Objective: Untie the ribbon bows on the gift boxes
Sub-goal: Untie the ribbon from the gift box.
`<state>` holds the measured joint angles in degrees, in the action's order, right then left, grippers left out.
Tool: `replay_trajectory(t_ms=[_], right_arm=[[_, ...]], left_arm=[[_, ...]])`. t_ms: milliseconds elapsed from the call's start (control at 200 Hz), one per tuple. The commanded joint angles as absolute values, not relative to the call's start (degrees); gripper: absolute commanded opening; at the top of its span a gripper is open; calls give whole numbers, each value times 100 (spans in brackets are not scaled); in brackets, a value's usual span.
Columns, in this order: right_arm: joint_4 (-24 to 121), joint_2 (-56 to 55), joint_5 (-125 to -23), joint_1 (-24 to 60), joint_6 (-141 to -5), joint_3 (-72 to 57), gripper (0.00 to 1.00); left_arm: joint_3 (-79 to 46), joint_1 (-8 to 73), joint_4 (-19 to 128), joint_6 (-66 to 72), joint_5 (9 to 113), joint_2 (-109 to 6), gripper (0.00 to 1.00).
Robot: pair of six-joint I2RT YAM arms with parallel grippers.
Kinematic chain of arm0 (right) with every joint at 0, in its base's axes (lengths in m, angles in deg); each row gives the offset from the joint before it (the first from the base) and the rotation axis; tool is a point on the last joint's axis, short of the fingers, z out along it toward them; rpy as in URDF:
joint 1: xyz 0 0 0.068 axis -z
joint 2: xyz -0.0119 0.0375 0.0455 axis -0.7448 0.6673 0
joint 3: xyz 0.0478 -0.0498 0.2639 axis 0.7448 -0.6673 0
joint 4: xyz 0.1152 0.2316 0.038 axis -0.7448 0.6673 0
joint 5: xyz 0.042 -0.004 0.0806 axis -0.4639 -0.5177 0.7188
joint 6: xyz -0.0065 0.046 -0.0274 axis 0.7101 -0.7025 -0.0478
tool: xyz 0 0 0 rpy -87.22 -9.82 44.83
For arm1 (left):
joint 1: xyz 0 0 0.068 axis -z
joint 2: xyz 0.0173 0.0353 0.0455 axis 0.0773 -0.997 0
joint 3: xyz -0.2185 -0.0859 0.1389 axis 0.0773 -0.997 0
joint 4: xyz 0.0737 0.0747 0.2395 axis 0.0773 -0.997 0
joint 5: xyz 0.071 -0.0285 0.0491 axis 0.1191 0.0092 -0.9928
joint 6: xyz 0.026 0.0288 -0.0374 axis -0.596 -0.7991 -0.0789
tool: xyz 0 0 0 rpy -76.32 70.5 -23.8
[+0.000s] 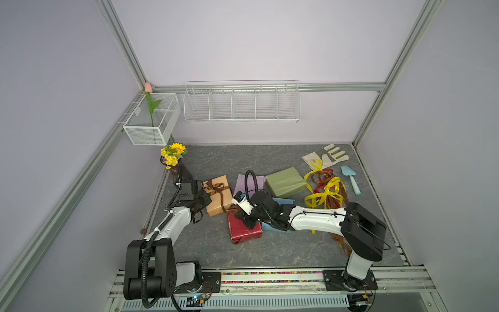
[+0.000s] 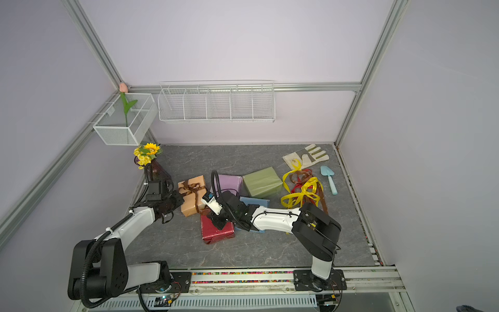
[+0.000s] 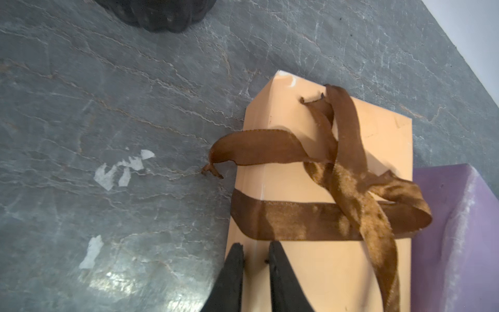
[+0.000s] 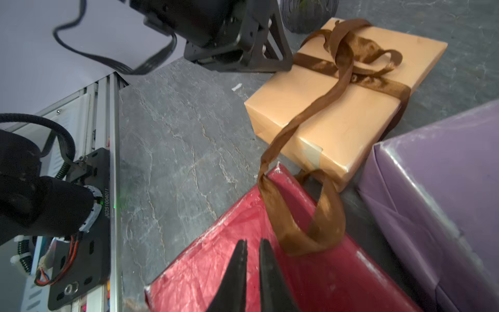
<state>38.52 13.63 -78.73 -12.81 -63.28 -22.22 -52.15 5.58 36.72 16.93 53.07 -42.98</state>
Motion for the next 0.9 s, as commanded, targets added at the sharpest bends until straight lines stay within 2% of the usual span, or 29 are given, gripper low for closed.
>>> replay_trajectory(t_ms=[0,110,250,520,895], right_arm=[[3994,1028,-8195,-1280,-6193,-2207,20],[4368,1109,-8537,-1226,-5992,-1769,28],[4991,1932,-8495,-1113,-5901,-619,39],[5020,3387,-8173,-967,-6347,858,38],[4852,4023,-7971,-895,-6467,1411,38]], left_arm=[[-5233,522,3267,1607,5336,-4511,20],[-5174,523,3223,1570,5383,-4534,19],[-5164,529,3182,1544,5392,-4439,19],[-5137,523,3068,1451,5413,-4254,19],[-5101,527,3059,1450,5611,-4052,19]])
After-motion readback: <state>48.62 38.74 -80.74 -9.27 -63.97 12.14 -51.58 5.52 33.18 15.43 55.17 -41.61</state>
